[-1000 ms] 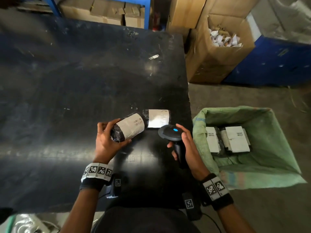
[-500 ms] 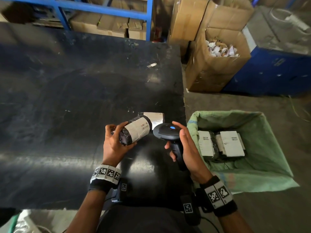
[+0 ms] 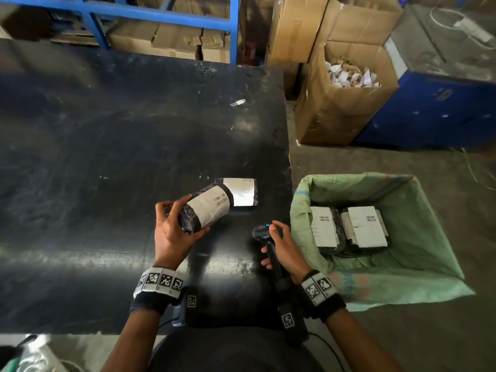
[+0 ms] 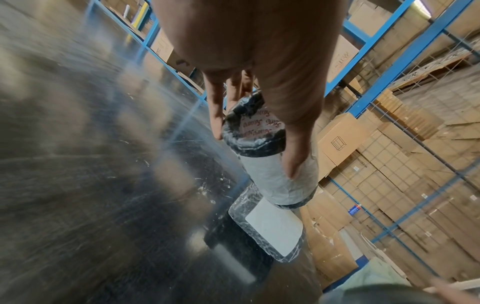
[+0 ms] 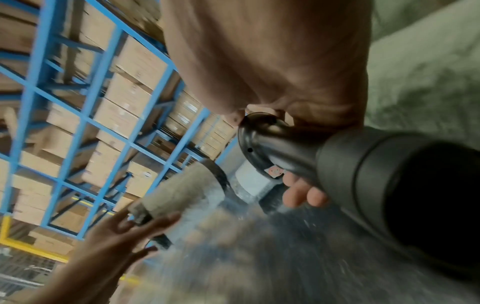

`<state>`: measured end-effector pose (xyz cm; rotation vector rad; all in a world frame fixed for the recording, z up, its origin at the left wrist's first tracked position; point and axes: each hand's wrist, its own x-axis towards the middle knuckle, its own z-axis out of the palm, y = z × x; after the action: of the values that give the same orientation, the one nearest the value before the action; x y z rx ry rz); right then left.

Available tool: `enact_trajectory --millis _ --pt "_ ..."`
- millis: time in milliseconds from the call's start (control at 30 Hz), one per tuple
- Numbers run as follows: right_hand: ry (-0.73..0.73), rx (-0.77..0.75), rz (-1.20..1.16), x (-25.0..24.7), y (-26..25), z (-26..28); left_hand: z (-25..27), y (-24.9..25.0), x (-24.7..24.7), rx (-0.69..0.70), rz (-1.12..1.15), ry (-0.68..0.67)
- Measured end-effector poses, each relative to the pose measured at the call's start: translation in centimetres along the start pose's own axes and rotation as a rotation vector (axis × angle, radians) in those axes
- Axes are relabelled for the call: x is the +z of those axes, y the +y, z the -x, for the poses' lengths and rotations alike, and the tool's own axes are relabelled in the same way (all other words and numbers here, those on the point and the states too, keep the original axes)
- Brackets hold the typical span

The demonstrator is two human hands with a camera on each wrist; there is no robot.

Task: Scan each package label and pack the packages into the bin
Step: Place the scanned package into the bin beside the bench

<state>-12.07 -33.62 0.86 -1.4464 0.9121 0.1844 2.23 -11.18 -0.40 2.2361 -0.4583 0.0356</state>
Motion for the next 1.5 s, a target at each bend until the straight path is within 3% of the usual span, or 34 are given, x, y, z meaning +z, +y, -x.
enact_trajectory --millis 200,333,500,567,700,867,967,1100,1267,1500 --pt "0.049 0.059 -0.097 1.8 1.5 -3.3 -0.5 0.1 -0.8 0.005 0.003 0.003" --pt "0.014 0.089 -0.034 2.8 1.6 -4.8 -1.0 0.3 -1.1 0.01 0.014 -0.017" --pt "-0.02 0.114 0.093 2.5 5.4 -8.5 -1.5 0.4 -1.1 0.022 0.063 -0.071" --pt "-0.01 0.124 0.149 2.4 3.2 -6.5 -1.6 0.3 -1.1 0.01 0.09 -0.103" --pt "0.028 -0.031 0.335 0.1 1.0 -4.3 -1.8 0.4 -0.8 -0.009 0.151 -0.197" --pt "-0.107 -0.41 0.37 -3.5 -2.3 -1.1 -2.1 2.0 -0.3 -0.005 0.241 -0.325" --pt "-0.174 -0.557 0.437 -4.9 -4.4 -0.2 -2.3 3.5 0.1 -0.029 0.393 -0.438" --pt "-0.21 -0.61 0.501 -6.5 -5.7 0.4 -2.6 5.4 0.9 0.014 0.5 -0.577" --pt "-0.168 -0.675 0.491 -9.5 -5.9 1.3 -3.0 8.2 2.6 0.06 0.547 -0.647" --pt "-0.143 -0.607 0.468 -15.6 -5.2 1.7 -2.7 12.2 7.8 0.117 0.518 -0.746"
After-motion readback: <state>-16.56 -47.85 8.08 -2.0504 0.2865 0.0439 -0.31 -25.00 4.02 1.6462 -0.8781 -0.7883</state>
